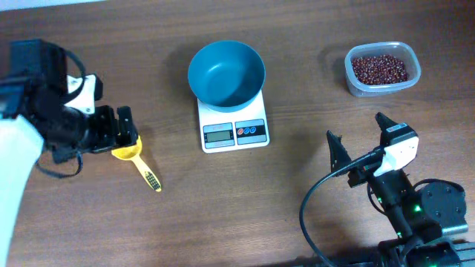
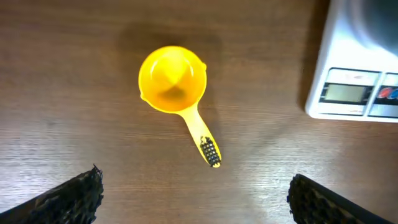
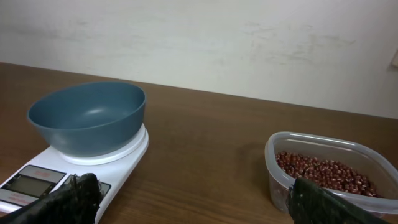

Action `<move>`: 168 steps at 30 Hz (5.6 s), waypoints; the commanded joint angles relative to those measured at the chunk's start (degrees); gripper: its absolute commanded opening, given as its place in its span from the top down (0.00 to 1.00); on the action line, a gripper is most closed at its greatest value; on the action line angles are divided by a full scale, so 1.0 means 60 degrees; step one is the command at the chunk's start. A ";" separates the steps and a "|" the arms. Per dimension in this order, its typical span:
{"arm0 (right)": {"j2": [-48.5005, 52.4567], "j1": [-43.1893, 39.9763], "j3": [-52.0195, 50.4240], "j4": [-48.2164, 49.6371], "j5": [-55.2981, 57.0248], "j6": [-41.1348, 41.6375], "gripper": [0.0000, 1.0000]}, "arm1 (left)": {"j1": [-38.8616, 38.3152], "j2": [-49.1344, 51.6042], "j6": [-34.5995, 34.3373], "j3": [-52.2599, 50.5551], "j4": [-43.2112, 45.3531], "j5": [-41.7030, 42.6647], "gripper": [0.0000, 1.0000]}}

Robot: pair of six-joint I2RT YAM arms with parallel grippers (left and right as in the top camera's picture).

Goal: Scoop item into bowl and weigh 50g on scale
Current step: 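Move the left gripper to the yellow scoop and grasp its handle, then lift the yellow scoop with the left gripper toward the center, then grasp the scoop handle with the right gripper, release the left gripper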

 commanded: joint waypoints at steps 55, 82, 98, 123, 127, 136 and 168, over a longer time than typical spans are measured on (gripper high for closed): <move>-0.0062 0.0069 -0.0076 -0.0025 -0.0087 0.0062 0.01 | -0.0036 0.2091 -0.5238 -0.3523 0.5519 -0.1512 0.22; -0.0062 0.0069 -0.0076 -0.0025 -0.0084 0.0062 0.01 | 0.0463 -0.2601 -1.1395 -0.3730 0.2750 0.3927 1.00; -0.0062 0.0069 -0.0076 0.0098 -0.5144 0.6706 0.01 | 0.0444 -0.2601 -1.1726 -0.3730 0.0441 0.4237 1.00; 0.3395 0.0069 0.2193 -0.0521 -0.8174 1.1322 0.01 | 0.0444 -0.2601 -1.3668 -0.3730 0.1898 0.3359 1.00; 0.6120 0.0135 0.4867 -0.2790 -0.7763 0.9435 0.01 | 0.0313 -0.2601 -1.4812 -0.3730 0.2244 0.3304 1.00; 0.7216 0.4914 0.6783 -0.4419 -0.2025 0.7541 0.00 | -0.2932 -0.2601 -1.8090 -0.3730 0.4805 0.3384 1.00; 1.0415 0.8633 0.6783 -0.0736 0.1785 0.7461 0.85 | -0.2940 -0.2601 -1.6939 -0.3730 0.3993 0.4921 1.00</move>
